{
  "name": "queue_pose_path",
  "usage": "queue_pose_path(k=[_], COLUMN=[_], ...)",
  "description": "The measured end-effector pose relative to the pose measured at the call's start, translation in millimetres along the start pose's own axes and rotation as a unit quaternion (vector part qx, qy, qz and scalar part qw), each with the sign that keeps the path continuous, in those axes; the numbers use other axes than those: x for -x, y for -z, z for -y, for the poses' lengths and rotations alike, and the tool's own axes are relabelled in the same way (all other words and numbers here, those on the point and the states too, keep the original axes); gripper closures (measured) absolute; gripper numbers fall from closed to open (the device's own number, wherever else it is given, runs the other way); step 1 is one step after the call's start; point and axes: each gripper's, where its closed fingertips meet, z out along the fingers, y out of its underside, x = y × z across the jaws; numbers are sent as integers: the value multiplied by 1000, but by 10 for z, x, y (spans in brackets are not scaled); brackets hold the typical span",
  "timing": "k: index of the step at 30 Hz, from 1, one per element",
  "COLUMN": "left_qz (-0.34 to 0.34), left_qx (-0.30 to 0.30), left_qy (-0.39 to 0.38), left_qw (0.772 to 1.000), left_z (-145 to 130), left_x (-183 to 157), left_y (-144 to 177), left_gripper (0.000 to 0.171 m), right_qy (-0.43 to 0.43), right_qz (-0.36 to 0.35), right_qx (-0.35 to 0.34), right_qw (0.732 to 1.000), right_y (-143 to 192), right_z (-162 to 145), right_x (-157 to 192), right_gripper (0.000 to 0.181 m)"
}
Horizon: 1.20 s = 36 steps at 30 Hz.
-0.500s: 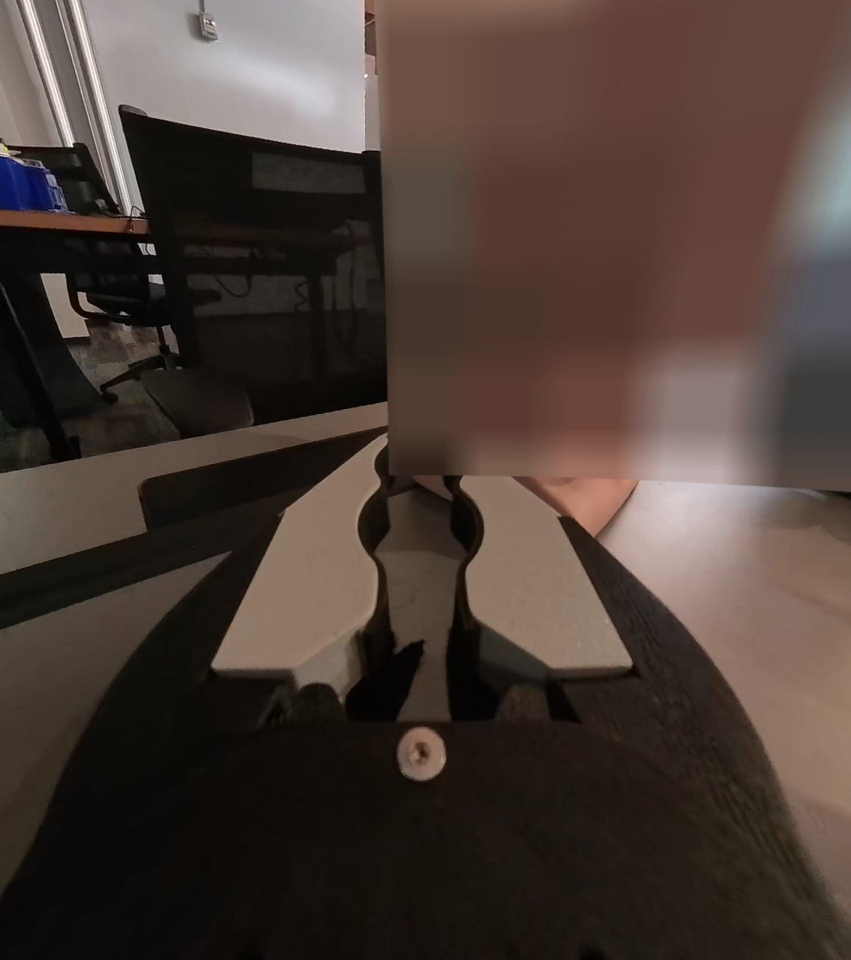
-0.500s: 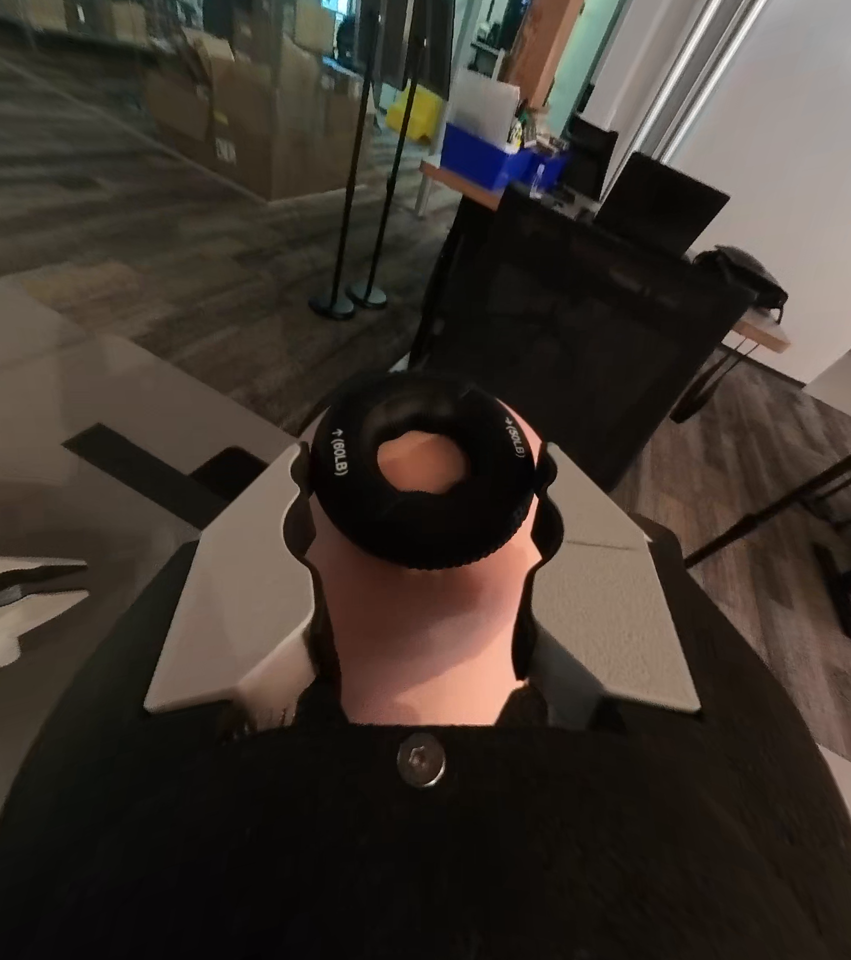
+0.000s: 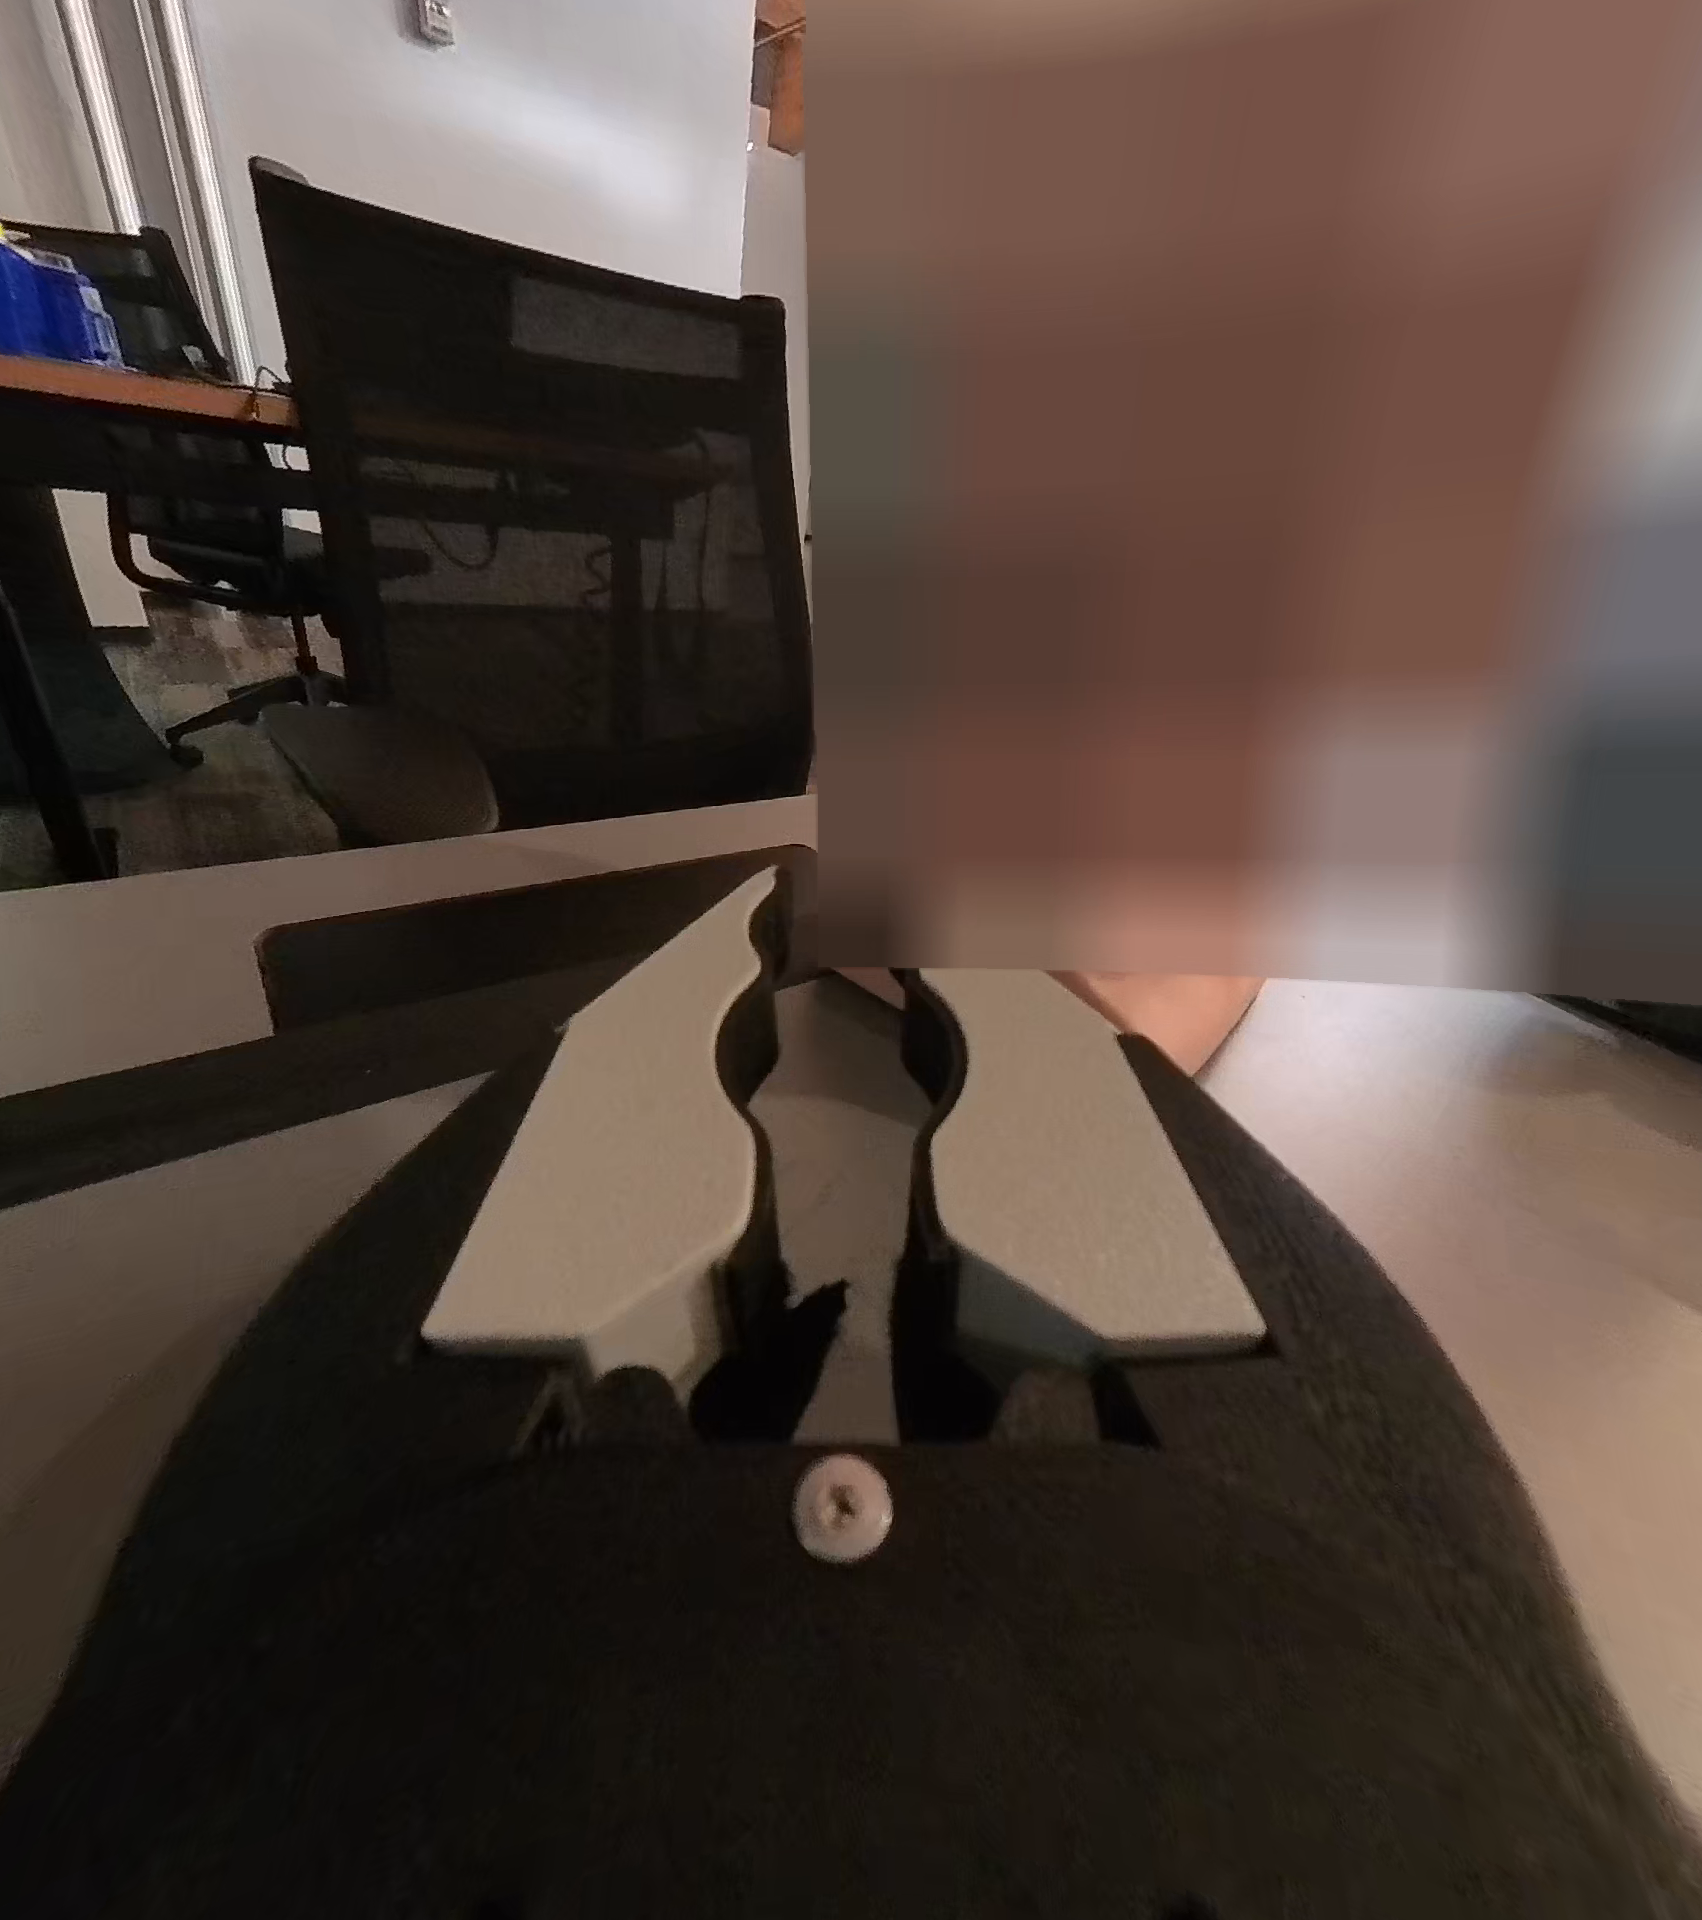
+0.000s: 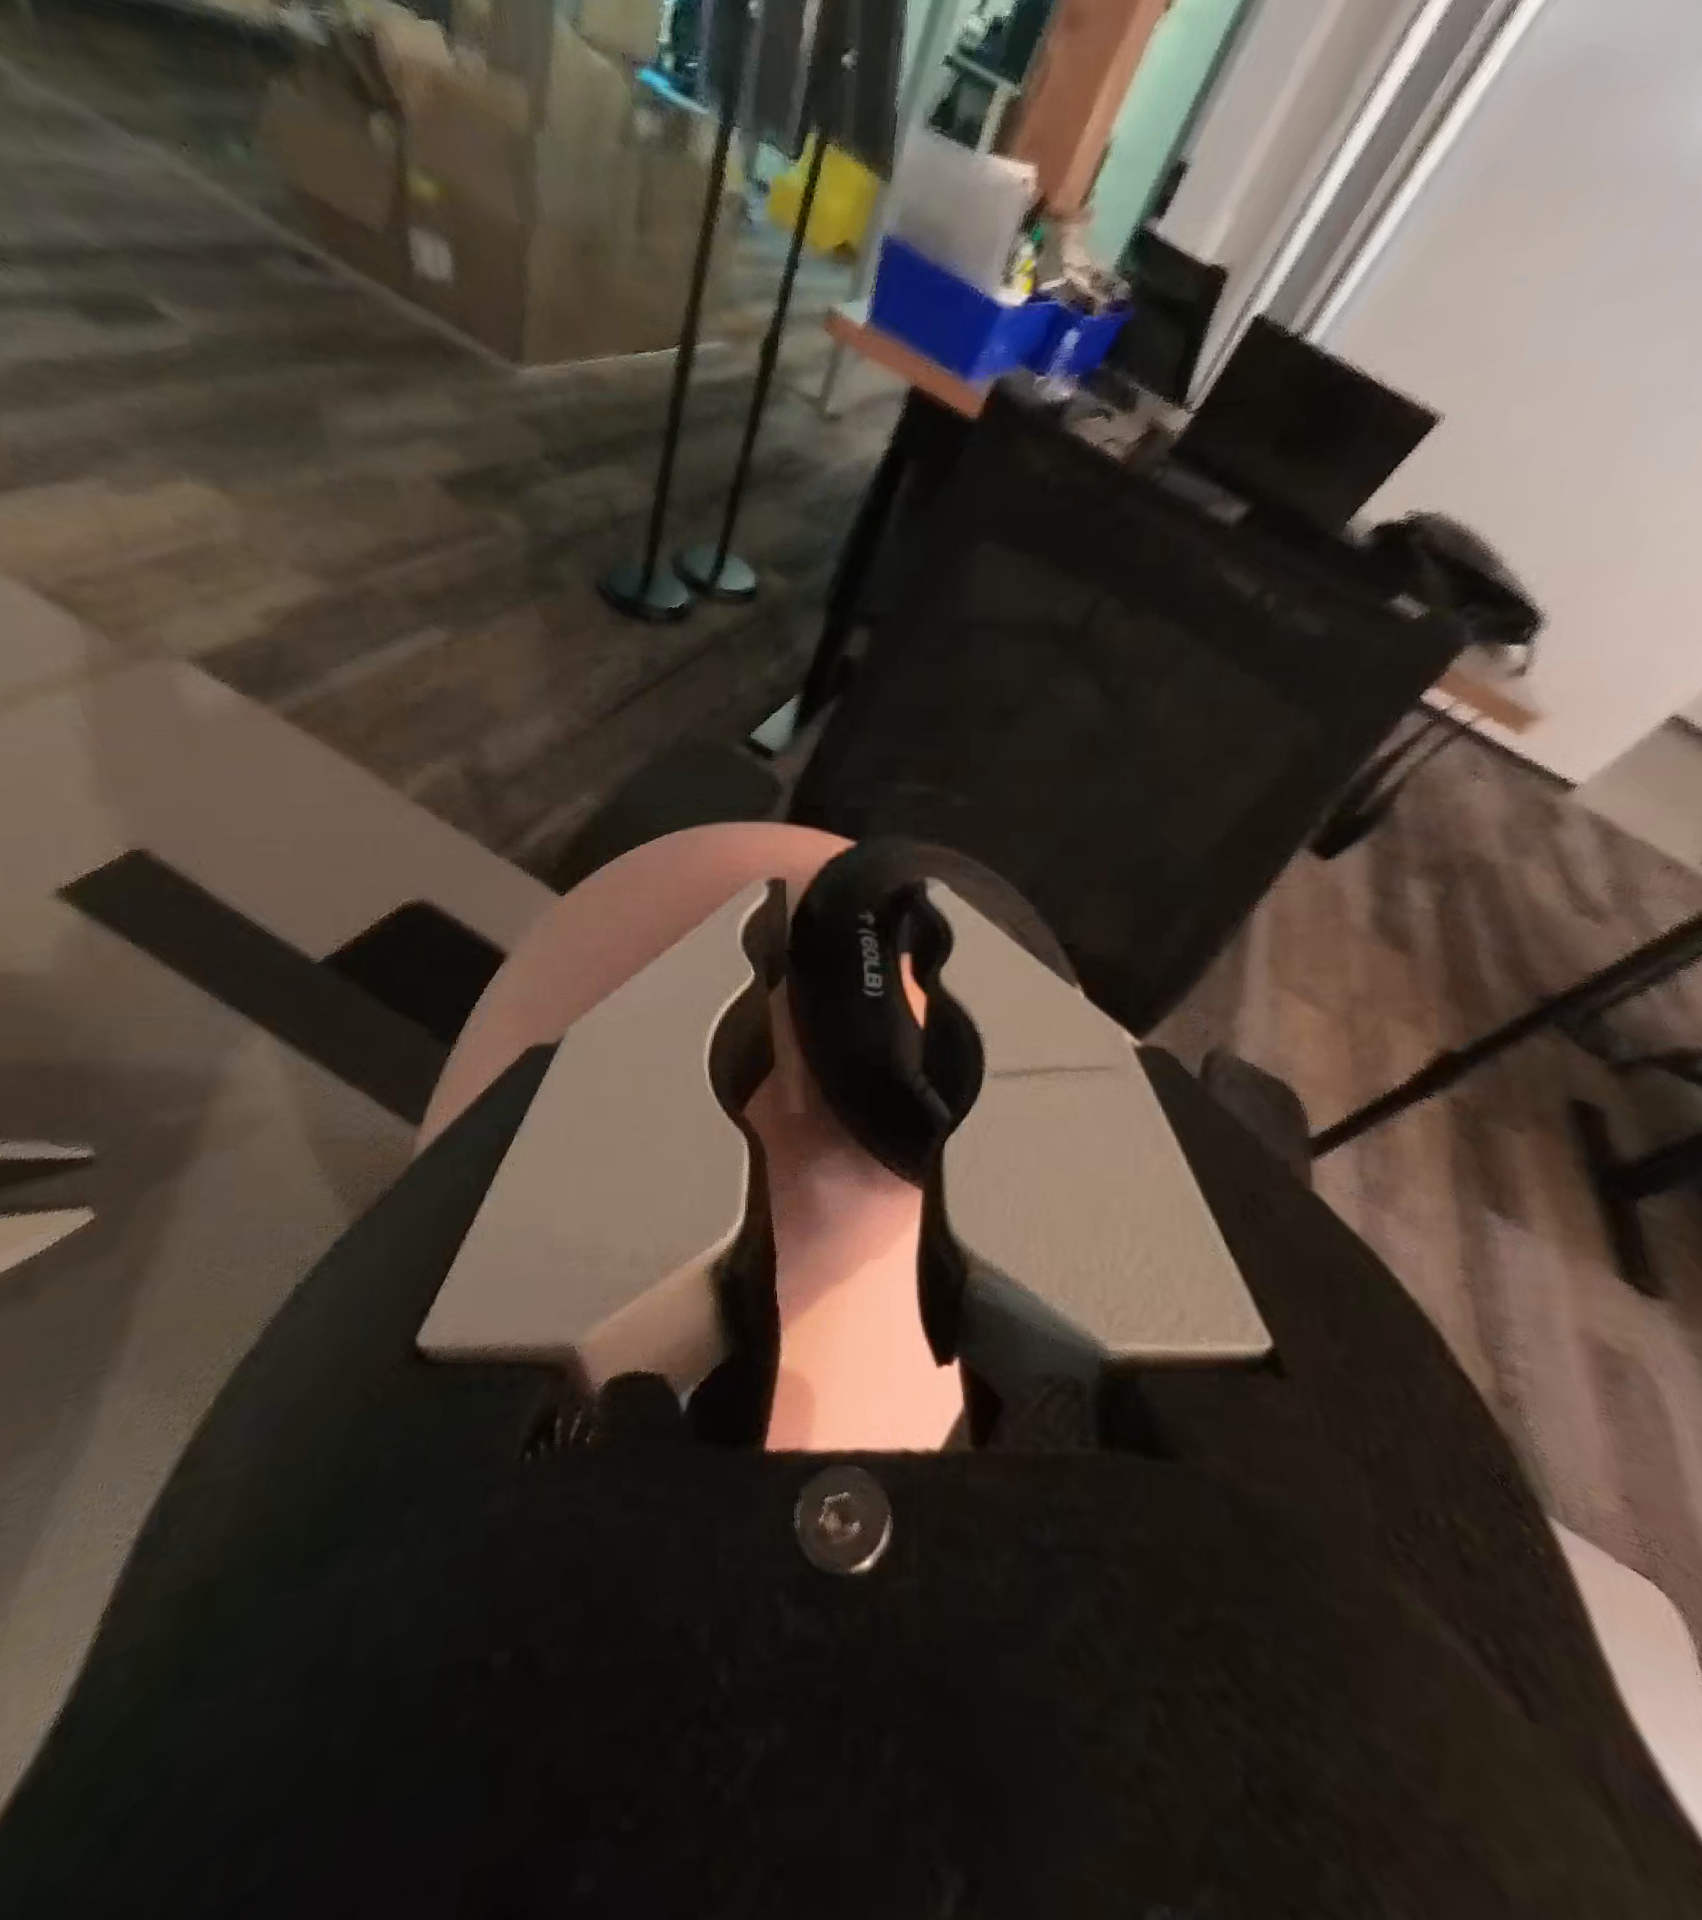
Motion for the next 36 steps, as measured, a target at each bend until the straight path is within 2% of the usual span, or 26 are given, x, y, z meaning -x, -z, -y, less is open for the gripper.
queue_pose_path(k=[6,7,8,10,14,17,22,25,30,31,33,36], left_qz=[-2,-2,-2,-2,-3,-4,-5,-5,-6,-6,-5,-5], left_qx=[3,3,2,3,3,4,4,3,5,5,4,3], left_qy=[-1,-1,1,4,8,10,13,17,25,26,30,35], left_qw=[1000,1000,1000,1000,1000,1000,1000,1000,1000,1000,1000,999], left_z=[-10,-10,-9,-11,-12,-17,-17,-15,-23,-24,-24,-23], left_x=[-10,-7,-3,0,7,11,14,19,31,34,42,54], left_y=[-9,-9,-9,-10,-10,-12,-20,-23,-31,-31,-29,-31], left_gripper=[155,155,155,155,155,155,155,155,155,155,155,155], right_qy=[53,57,60,71,92,85,65,76,84,79,69,116], right_qz=[26,28,27,41,72,95,122,133,150,163,182,184], right_qx=[31,33,23,12,71,82,53,108,200,220,240,276], right_qw=[998,997,998,997,991,988,989,982,965,959,951,936], right_y=[32,38,49,58,-28,-15,160,235,133,116,94,115], right_z=[-24,-7,47,128,-21,-22,204,106,-139,-195,-212,-197], right_x=[52,44,27,60,195,232,82,-21,-63,-32,24,52], right_gripper=[164,168,181,181,181,152,142,138,137,140,161,162])
